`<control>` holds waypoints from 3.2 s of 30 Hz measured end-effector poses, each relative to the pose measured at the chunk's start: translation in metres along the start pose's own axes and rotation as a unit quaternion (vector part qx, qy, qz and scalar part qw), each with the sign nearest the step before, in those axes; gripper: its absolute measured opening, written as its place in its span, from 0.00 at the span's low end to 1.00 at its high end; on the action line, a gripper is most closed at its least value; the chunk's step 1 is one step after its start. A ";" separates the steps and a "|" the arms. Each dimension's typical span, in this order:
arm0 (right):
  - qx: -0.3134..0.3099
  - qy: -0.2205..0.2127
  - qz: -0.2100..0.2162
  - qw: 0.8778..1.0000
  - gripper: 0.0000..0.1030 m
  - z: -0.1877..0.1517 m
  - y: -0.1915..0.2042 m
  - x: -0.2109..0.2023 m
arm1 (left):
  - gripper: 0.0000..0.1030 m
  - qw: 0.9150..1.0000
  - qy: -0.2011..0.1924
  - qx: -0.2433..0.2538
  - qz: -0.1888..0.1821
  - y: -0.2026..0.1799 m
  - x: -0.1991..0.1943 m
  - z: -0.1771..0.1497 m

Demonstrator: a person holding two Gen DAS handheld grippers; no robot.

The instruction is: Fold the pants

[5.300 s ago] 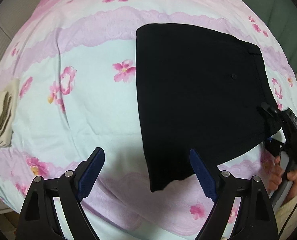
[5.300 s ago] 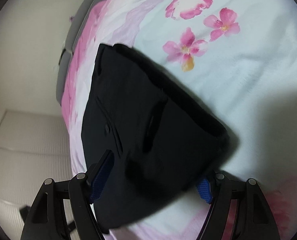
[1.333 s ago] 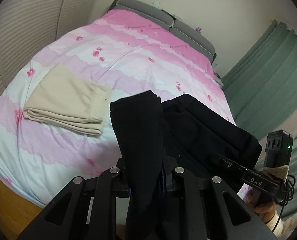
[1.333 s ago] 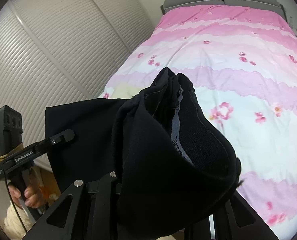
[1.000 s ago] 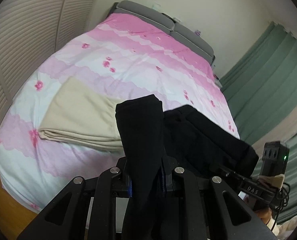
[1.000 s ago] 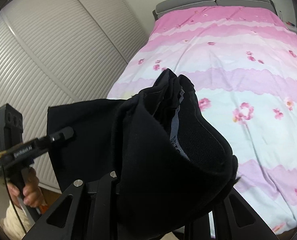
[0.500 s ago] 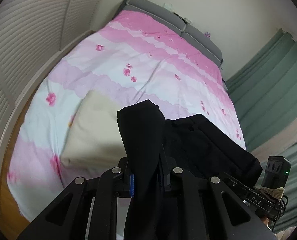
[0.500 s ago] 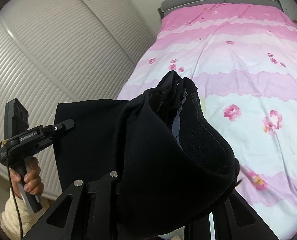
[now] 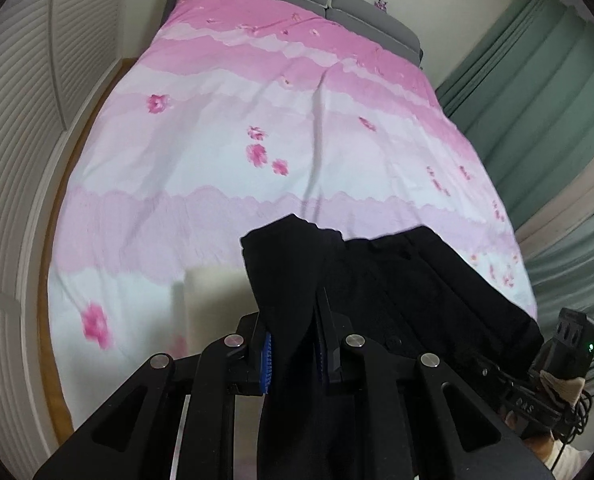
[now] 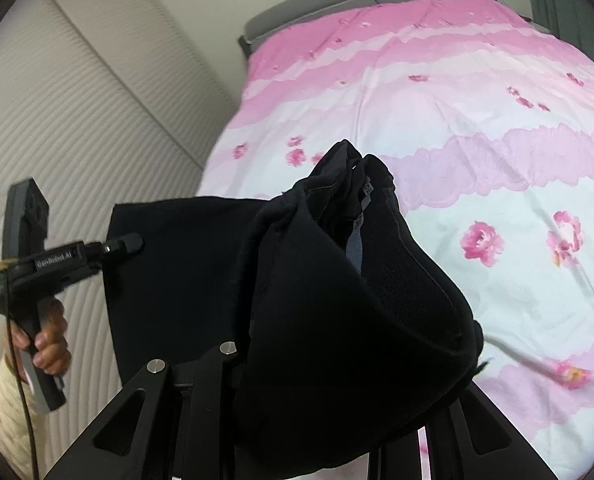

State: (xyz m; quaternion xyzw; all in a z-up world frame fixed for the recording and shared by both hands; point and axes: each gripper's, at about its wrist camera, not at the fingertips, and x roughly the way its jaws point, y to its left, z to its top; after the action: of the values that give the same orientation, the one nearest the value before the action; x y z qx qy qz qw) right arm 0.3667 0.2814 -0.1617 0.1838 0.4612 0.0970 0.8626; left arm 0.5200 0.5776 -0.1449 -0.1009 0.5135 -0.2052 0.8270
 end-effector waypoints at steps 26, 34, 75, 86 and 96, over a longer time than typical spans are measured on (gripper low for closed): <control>0.075 0.110 -0.123 0.983 0.67 -0.072 -0.094 0.022 | 0.59 0.991 0.029 0.105 0.075 -0.093 0.034 -0.101; 0.038 0.054 -0.125 0.990 0.81 -0.051 -0.145 -0.077 | 0.74 0.984 -0.016 0.132 0.122 -0.239 0.011 -0.148; -0.110 -0.116 -0.091 0.983 0.83 -0.096 -0.326 -0.479 | 0.95 0.971 -0.172 0.104 0.132 -0.651 -0.090 -0.326; -0.114 -0.119 -0.088 0.982 0.83 -0.104 -0.324 -0.491 | 0.97 0.970 -0.185 0.093 0.129 -0.653 -0.101 -0.334; -0.124 -0.122 -0.085 0.981 0.83 -0.107 -0.319 -0.496 | 0.97 0.969 -0.190 0.095 0.128 -0.656 -0.104 -0.339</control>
State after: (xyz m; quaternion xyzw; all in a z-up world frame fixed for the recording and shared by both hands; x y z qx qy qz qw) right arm 0.0015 -0.1524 0.0314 0.0456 0.3512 0.0565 0.9335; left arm 0.0229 0.0512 0.0332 0.0074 0.3338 -0.1229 0.9346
